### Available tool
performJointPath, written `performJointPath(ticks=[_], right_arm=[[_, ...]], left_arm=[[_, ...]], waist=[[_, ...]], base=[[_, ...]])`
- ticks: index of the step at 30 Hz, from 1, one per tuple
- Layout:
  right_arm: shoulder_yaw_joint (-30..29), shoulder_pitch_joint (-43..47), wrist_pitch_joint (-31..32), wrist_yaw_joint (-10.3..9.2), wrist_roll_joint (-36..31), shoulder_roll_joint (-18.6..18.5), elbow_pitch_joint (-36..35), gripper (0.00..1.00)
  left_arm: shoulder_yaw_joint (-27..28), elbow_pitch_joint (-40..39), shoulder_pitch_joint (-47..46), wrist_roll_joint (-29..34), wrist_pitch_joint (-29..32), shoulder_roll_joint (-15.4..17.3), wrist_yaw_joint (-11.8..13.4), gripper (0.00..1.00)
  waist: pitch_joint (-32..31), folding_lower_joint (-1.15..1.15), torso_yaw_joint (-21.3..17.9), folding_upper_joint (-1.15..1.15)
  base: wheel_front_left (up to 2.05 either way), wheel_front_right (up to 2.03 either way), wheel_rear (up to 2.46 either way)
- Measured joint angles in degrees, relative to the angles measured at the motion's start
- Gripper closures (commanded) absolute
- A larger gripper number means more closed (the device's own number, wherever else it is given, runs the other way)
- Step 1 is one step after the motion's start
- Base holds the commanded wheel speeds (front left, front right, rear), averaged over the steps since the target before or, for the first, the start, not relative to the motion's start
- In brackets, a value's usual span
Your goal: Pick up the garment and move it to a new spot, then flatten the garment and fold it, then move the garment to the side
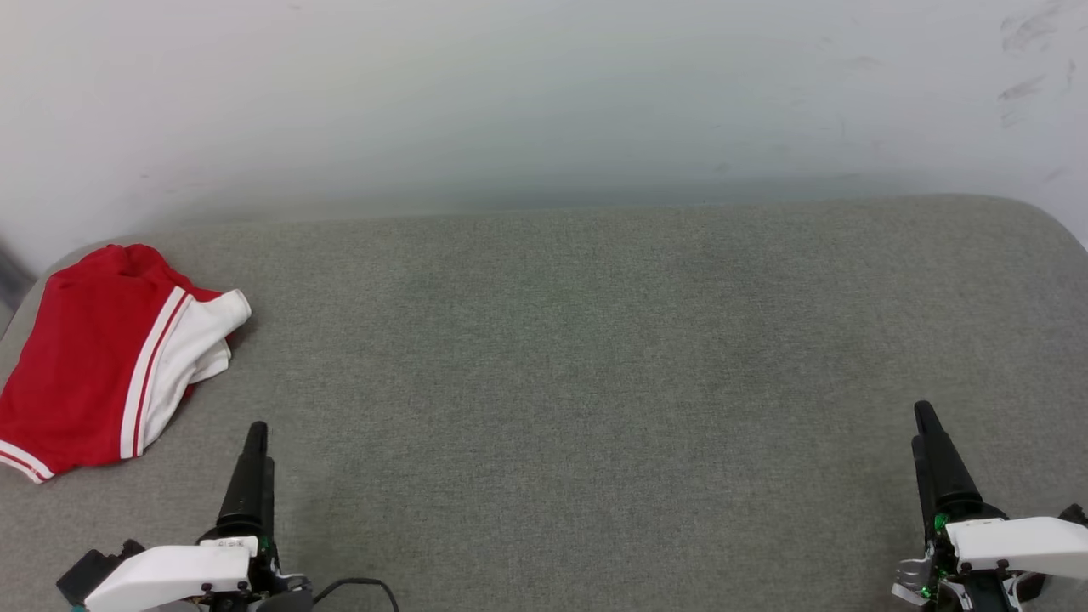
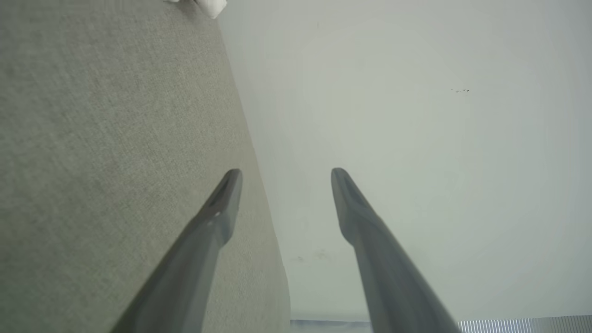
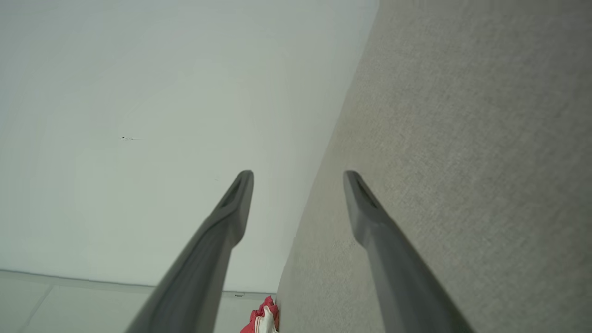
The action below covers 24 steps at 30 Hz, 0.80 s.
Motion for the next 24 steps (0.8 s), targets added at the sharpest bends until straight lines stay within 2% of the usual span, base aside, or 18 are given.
performJointPath(ticks=[7, 12, 16, 17, 24], right_arm=[[-0.1, 0.0, -1.6, 0.00, -11.2, 0.0, -3.4, 0.00], [0.0, 0.0, -2.7, 0.00, -20.5, 0.0, -6.6, 0.00], [0.2, 0.0, -3.5, 0.00, -27.6, 0.0, -9.4, 0.00], [1.0, -0.1, -4.1, 0.01, -33.3, 0.0, -11.5, 0.00], [2.7, -0.1, -5.3, 0.01, -43.6, 0.0, -14.6, 0.00]], left_arm=[[3.5, -1.3, 0.0, 6.7, -1.6, 0.0, 0.0, 0.00], [4.5, -4.5, 0.0, 14.0, -2.7, 0.0, 0.2, 0.00], [4.2, -8.1, 0.0, 20.5, -3.4, 0.0, 2.6, 0.00], [2.7, -11.3, 0.0, 25.7, -4.1, 0.1, 4.4, 0.00], [-2.7, -16.5, 0.9, 37.3, -5.3, 0.1, 8.6, 0.00]], waist=[[0.1, 0.00, -0.1, 0.00], [0.3, 0.00, -0.3, 0.00], [0.6, 0.00, -0.4, 0.00], [0.8, 0.00, -0.5, 0.00], [1.1, 0.00, -0.6, 0.00]], base=[[0.00, 0.00, 0.00], [0.00, 0.00, 0.00], [0.00, 0.00, 0.00], [0.00, 0.00, 0.00], [0.00, 0.00, 0.00]])
